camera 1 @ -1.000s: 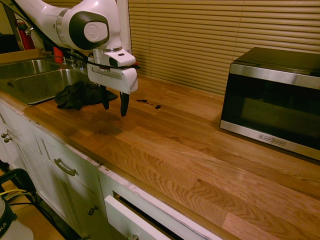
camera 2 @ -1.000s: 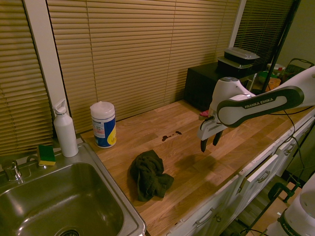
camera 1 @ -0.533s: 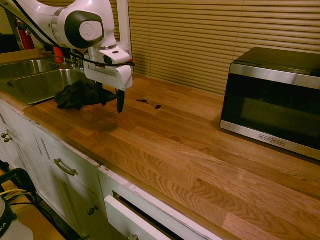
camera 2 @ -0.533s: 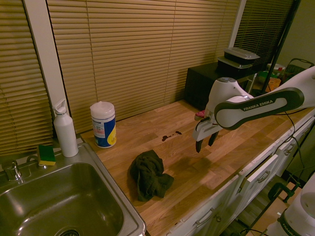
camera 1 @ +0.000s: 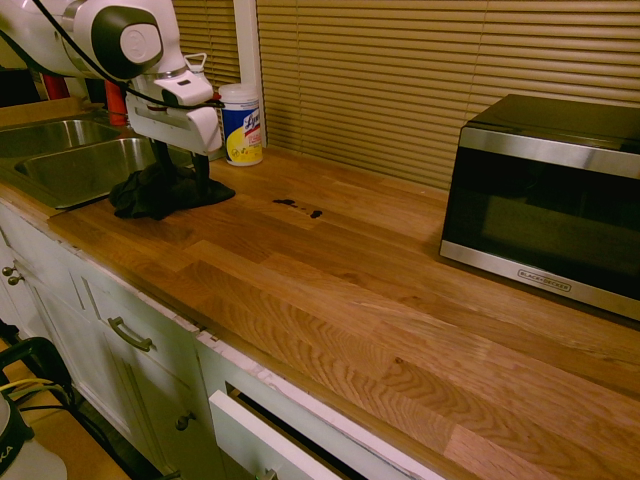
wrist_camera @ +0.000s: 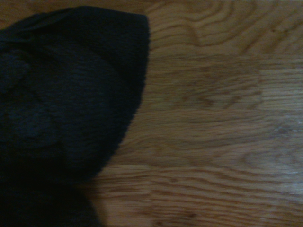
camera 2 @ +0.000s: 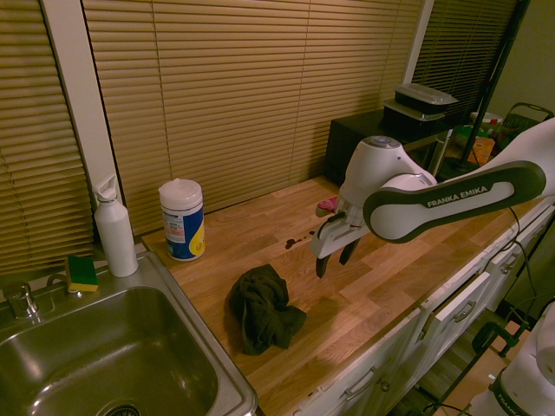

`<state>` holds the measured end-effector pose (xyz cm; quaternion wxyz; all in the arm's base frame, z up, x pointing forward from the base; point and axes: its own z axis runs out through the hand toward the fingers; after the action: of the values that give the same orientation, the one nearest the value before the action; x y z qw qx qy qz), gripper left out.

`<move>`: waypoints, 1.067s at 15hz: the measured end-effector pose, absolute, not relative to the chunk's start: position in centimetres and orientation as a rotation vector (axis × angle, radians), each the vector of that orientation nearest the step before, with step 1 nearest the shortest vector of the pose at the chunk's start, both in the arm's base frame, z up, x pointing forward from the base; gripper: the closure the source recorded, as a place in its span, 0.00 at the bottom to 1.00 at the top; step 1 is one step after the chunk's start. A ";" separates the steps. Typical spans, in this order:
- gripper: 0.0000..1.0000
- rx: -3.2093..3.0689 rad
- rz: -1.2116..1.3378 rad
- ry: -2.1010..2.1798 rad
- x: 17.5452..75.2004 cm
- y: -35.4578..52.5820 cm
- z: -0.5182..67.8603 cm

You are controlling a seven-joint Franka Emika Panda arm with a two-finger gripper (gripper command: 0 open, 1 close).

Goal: Clear the spill

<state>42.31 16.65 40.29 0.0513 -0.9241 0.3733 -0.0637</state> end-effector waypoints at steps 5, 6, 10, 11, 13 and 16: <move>0.00 -2.758 -0.200 1.097 45.3 23.0 41.6; 0.00 -2.752 -0.200 1.099 46.0 23.9 41.6; 0.00 -2.768 -0.168 1.087 47.8 27.9 39.9; 0.00 -2.775 -0.151 1.085 47.9 28.7 39.3; 0.00 -2.788 -0.114 1.083 48.2 29.6 37.9; 0.00 -2.800 -0.080 1.101 48.7 29.6 36.4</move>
<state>48.74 29.56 36.35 0.0661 -0.9283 0.3650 -0.0266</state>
